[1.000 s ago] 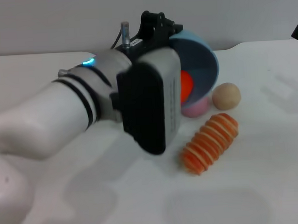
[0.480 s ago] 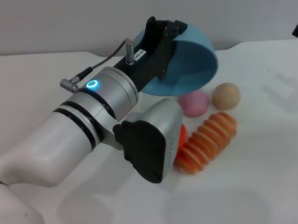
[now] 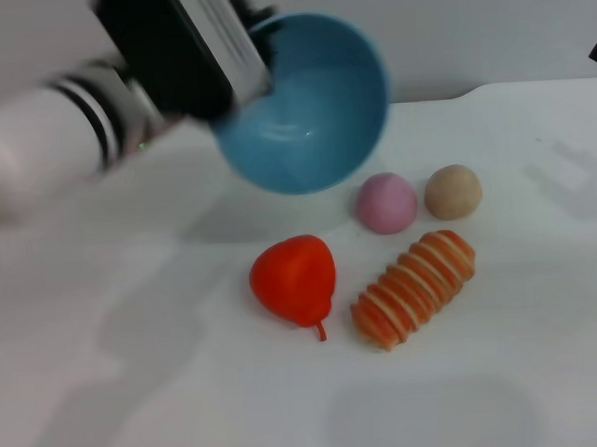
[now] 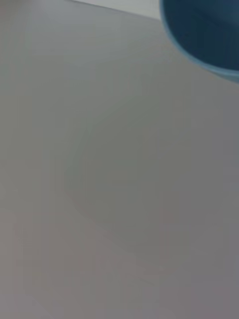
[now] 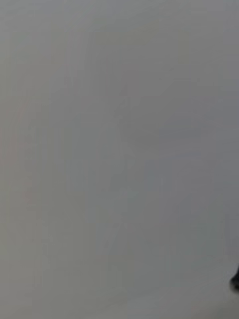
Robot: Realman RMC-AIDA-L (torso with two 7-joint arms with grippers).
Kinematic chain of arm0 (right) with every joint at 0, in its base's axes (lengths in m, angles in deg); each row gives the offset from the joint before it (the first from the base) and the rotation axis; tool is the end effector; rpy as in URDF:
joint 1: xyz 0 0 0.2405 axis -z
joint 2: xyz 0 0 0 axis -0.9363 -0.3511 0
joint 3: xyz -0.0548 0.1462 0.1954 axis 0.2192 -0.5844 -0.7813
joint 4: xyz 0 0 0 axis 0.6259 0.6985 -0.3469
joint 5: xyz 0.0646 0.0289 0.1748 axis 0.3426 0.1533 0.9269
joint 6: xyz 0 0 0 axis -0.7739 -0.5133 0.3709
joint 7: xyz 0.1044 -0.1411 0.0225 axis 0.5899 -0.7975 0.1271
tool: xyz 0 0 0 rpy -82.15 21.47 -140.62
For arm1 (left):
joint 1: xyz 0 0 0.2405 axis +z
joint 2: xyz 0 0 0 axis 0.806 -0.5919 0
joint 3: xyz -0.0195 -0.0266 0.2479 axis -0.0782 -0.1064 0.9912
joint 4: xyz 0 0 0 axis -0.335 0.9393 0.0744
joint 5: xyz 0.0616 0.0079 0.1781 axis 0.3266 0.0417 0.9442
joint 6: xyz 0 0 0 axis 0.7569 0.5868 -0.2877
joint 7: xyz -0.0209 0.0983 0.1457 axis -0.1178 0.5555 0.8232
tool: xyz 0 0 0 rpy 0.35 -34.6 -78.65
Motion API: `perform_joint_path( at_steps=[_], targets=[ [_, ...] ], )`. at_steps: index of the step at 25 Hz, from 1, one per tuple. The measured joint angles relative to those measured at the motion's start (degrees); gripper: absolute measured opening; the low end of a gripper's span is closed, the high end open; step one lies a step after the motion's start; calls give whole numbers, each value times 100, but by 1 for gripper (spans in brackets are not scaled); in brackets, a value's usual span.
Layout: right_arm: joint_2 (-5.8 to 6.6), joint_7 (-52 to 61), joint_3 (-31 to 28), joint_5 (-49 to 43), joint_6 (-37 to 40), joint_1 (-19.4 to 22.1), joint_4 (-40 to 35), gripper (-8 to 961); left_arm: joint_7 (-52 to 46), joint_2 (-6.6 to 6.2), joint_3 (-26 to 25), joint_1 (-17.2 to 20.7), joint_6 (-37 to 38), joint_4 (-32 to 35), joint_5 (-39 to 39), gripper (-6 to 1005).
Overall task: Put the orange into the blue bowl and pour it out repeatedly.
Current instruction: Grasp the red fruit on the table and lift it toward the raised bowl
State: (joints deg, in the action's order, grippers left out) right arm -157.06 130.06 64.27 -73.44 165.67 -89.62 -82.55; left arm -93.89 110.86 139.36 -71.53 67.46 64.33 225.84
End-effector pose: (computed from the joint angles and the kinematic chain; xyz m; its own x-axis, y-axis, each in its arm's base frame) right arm 0.2621 0.3309 0.0751 0.4304 -0.1732 -0.8859 -0.7501 -0.6146 -0.2443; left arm -0.1156 0.3771 -0.0254 0.9817 -0.1744 -0.0759 -0.1626 -0.5625 -0.8107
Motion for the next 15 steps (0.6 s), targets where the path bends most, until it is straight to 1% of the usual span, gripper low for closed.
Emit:
perform_joint_path(
  at_steps=[1, 3, 4, 7, 9, 11, 13, 15],
  targets=[
    [0, 2, 7, 1, 3, -4, -5, 725, -437, -2, -284, -215, 546, -97, 2, -2],
    [3, 5, 36, 1, 14, -12, -21, 725, -1072, -13, -779, -609, 1360, -342, -1, -2],
    [6, 9, 52, 1, 20, -17, -30, 725, -1439, -21, -1117, -859, 1902, -518, -6, -2],
    [17, 99, 91, -25, 51, -53, -51, 725, -1811, -27, -1764, -1294, 2867, -760, -43, -2],
    [24, 226, 180, -73, 55, -80, -112, 725, -1900, -28, -2143, -1490, 3471, -819, -153, -2],
    [31, 371, 365, -191, 42, -127, -230, 725, -1920, -31, -2401, -1630, 3910, -834, -292, -1],
    [32, 561, 585, -497, 18, -228, -362, 725, -1924, -42, -2802, -1833, 4514, -863, -490, -1],
    [32, 816, 737, -1056, 9, -406, -460, 726, -1924, -44, -2985, -1925, 4780, -892, -609, -1]
  ],
)
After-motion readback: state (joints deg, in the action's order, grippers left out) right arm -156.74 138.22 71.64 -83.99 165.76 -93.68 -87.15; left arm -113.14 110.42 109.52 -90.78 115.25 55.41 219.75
